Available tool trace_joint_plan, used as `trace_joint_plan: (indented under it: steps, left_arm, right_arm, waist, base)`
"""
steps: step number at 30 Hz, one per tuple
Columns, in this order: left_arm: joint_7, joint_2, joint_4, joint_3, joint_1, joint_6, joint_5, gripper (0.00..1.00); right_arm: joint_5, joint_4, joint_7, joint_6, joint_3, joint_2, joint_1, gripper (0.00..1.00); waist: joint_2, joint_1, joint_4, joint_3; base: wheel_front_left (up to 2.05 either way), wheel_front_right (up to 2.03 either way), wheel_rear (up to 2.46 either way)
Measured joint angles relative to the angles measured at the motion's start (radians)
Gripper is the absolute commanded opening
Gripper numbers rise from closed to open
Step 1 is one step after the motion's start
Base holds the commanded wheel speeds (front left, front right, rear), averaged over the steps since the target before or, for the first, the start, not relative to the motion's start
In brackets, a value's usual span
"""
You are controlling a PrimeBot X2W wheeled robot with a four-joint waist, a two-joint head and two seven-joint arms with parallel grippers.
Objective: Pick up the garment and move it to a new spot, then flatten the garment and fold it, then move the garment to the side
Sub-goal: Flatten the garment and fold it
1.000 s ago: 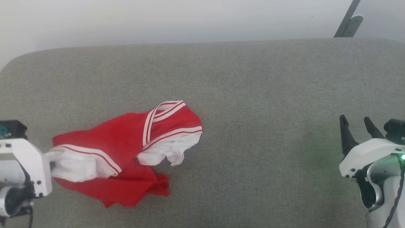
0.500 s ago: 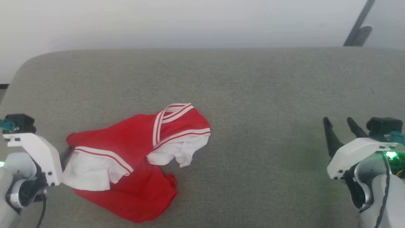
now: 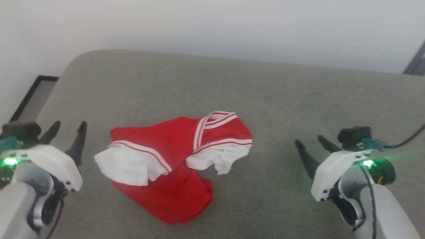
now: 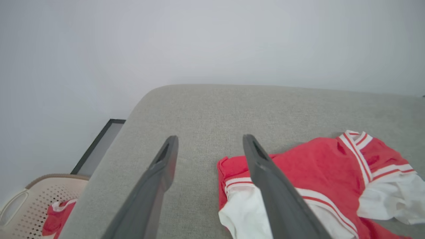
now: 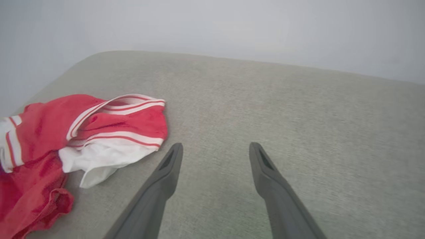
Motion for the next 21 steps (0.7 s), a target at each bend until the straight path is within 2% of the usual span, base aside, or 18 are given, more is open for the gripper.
trace_joint_plan:
  steps: [5,9,15,21]
  left_arm:
    - [-0.154,-0.032,-0.016,0.015,0.064,0.016,0.026,1.0]
    - [-0.22,-0.07,-0.009,0.029,0.107,0.028,0.026,1.0]
    - [-0.258,-0.137,-0.002,0.064,0.151,0.03,0.047,1.0]
    - [-0.263,-0.219,-0.011,0.132,0.172,-0.006,0.097,1.0]
  right_arm:
    - [0.054,-0.006,0.054,0.0,0.101,-0.02,-0.021,1.0]
    - [0.098,-0.012,0.115,0.0,0.183,-0.045,-0.04,1.0]
    - [0.156,-0.011,0.241,0.0,0.27,-0.08,-0.086,1.0]
    - [0.154,0.056,0.344,0.0,0.297,-0.105,-0.151,1.0]
  waist:
    - [0.0,0.0,0.056,-0.005]
    - [0.0,0.0,0.1,-0.003]
    - [0.0,0.0,0.162,0.016]
    - [0.0,0.0,0.221,0.045]
  base:
    - [0.0,0.0,0.0]
    - [0.0,0.0,0.0]
    - [0.0,0.0,0.0]
    - [0.0,0.0,0.0]
